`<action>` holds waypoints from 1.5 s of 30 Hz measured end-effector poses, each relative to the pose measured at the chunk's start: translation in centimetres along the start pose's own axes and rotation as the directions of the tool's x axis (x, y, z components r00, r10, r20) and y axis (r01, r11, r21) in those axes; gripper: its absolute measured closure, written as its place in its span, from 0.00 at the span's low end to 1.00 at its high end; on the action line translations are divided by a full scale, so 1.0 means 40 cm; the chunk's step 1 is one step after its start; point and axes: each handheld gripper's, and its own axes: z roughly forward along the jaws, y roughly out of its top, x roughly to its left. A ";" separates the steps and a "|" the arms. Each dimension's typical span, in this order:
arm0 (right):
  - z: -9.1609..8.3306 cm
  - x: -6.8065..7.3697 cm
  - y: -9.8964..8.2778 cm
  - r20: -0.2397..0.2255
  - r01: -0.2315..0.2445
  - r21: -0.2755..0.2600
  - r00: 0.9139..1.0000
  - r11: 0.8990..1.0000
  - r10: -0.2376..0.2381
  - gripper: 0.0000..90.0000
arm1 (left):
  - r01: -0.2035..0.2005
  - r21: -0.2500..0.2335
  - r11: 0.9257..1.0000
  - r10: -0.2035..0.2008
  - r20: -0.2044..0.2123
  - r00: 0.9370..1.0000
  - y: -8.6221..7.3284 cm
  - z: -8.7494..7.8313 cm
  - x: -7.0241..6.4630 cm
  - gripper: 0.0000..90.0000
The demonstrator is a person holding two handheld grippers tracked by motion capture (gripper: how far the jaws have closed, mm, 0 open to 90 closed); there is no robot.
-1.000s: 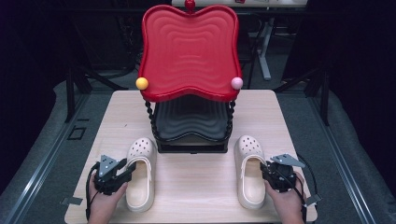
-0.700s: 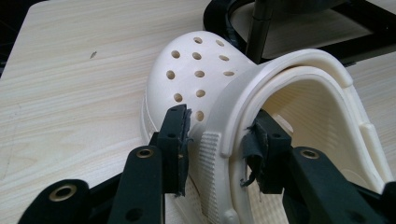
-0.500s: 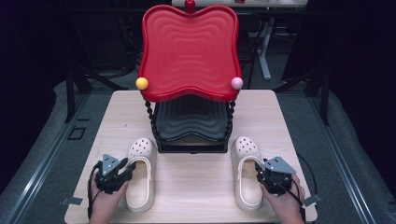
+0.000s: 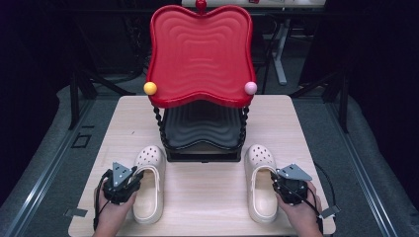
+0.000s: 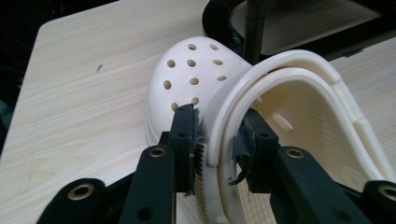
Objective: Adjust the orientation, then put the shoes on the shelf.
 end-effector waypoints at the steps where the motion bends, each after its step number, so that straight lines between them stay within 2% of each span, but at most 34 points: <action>1: -0.002 0.002 0.001 -0.001 -0.005 0.002 1.000 1.000 0.005 0.83 | -0.007 0.005 1.000 0.007 -0.007 1.000 0.001 -0.001 0.000 0.80; 7: -0.018 0.012 0.008 0.001 -0.015 0.002 1.000 1.000 0.015 0.84 | 0.003 0.014 1.000 -0.003 -0.010 1.000 0.003 -0.009 0.008 0.83; 13: -0.039 0.022 0.018 -0.005 -0.035 -0.021 0.999 0.999 0.035 0.84 | 0.034 0.009 0.999 -0.034 0.023 0.999 0.002 -0.029 0.019 0.84; 22: -0.083 0.037 0.041 0.010 -0.034 -0.065 0.999 0.997 0.035 0.84 | 0.047 -0.028 0.999 -0.044 0.080 0.996 0.018 -0.070 0.025 0.84; 27: -0.118 0.039 0.064 0.001 -0.049 -0.099 0.999 0.994 0.049 0.84 | 0.024 -0.037 0.999 -0.021 0.097 0.995 0.041 -0.093 0.026 0.84; 35: -0.172 0.061 0.074 0.002 -0.016 -0.120 1.000 0.993 0.016 0.84 | 0.017 -0.064 0.998 -0.009 0.124 0.992 0.077 -0.154 0.026 0.84; 41: -0.213 0.068 0.077 -0.012 -0.016 -0.153 1.000 0.988 0.014 0.84 | 0.002 -0.101 0.995 0.014 0.152 0.988 0.092 -0.198 0.000 0.84; 45: -0.228 0.076 0.089 -0.023 -0.006 -0.167 1.000 0.986 0.003 0.84 | -0.015 -0.121 0.993 0.036 0.173 0.984 0.108 -0.206 -0.023 0.84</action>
